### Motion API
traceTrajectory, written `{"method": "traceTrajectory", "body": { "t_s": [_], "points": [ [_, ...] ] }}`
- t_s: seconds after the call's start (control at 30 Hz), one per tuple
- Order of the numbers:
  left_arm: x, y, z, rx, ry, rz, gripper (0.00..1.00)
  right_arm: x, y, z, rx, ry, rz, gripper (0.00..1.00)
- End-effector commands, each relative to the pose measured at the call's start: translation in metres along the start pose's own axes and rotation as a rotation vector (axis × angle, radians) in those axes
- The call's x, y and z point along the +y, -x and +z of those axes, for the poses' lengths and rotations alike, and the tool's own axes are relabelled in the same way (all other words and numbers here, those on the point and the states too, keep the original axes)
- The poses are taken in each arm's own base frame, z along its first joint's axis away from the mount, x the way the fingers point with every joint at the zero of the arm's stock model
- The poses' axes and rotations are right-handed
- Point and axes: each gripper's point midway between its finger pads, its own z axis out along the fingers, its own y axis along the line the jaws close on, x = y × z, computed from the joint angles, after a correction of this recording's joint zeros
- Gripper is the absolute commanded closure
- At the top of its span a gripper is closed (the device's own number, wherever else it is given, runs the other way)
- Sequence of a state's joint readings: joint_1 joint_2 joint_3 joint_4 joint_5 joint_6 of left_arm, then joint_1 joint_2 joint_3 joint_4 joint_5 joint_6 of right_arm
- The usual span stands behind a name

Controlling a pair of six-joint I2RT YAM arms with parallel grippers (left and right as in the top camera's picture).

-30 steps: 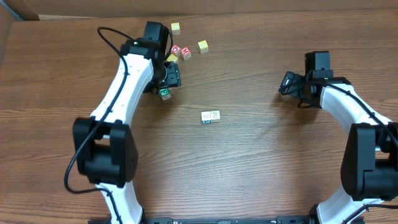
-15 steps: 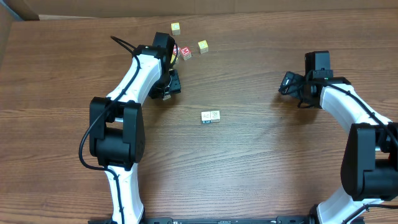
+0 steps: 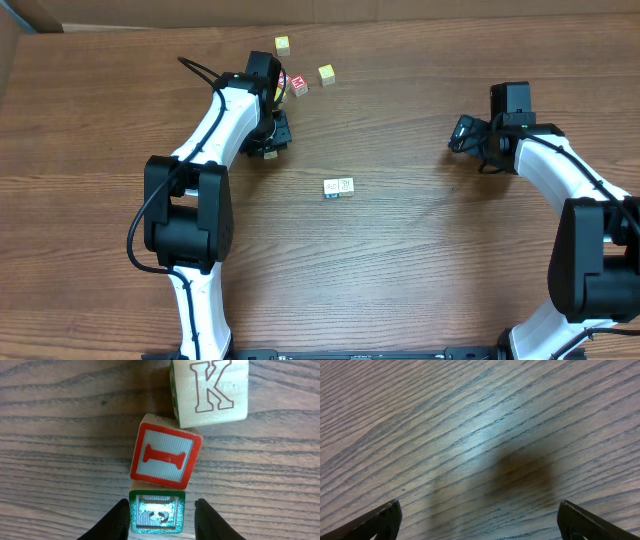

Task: Flip 5 blocks

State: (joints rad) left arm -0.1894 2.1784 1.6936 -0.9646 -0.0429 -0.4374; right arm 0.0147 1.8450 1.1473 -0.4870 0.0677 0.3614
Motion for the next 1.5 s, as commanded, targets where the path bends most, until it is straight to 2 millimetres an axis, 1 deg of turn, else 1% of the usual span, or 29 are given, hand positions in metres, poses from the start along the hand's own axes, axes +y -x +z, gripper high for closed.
{"method": "traceTrajectory", "body": {
  "t_s": [0.0, 0.23, 0.43, 0.53, 0.7, 0.83, 0.9, 1.0, 1.1, 1.23, 1.3, 1.33, 1.4, 1.47],
  "points": [
    [0.004, -0.005, 0.008, 0.018, 0.026, 0.036, 0.62, 0.000, 0.009, -0.002, -0.023, -0.002, -0.006, 0.00],
    [0.005, -0.006, 0.009, 0.022, 0.029, 0.045, 0.63, 0.000, 0.009, -0.002, -0.023, -0.002, -0.006, 0.00],
    [0.013, -0.011, 0.016, 0.026, 0.064, 0.046, 0.63, 0.000, 0.009, -0.002, -0.023, -0.002, -0.006, 0.00],
    [0.020, -0.008, 0.016, 0.009, 0.104, 0.047, 0.65, 0.000, 0.009, -0.002, -0.023, -0.002, -0.006, 0.00],
    [0.016, -0.001, 0.016, -0.020, 0.087, 0.051, 0.65, 0.000, 0.009, -0.002, -0.023, -0.002, -0.006, 0.00],
    [0.013, 0.005, 0.016, -0.042, 0.077, 0.116, 0.66, 0.000, 0.009, -0.002, -0.023, -0.002, -0.006, 0.00],
    [0.013, 0.005, 0.016, -0.041, 0.078, 0.128, 0.68, 0.000, 0.009, -0.002, -0.023, -0.002, -0.006, 0.00],
    [0.013, 0.003, 0.016, -0.032, 0.080, 0.127, 0.69, 0.000, 0.009, -0.002, -0.023, -0.002, -0.006, 0.00],
    [0.014, 0.002, 0.016, -0.028, 0.083, 0.125, 0.72, 0.000, 0.009, -0.002, -0.023, -0.002, -0.006, 0.00],
    [0.012, -0.002, 0.016, -0.012, 0.067, 0.128, 0.83, 0.000, 0.009, -0.002, -0.023, -0.002, -0.006, 0.00],
    [0.008, -0.006, 0.016, 0.008, 0.042, 0.128, 0.85, 0.000, 0.009, -0.002, -0.023, -0.002, -0.006, 0.00],
    [0.007, -0.007, 0.015, 0.013, 0.034, 0.128, 0.84, 0.000, 0.009, -0.002, -0.023, -0.002, -0.006, 0.00],
    [0.005, -0.006, 0.010, 0.009, 0.022, 0.127, 0.81, 0.000, 0.009, -0.002, -0.023, -0.002, -0.006, 0.00],
    [0.004, -0.004, -0.002, -0.012, 0.011, 0.126, 0.79, 0.000, 0.009, -0.002, -0.023, -0.002, -0.006, 0.00]
  ]
}}
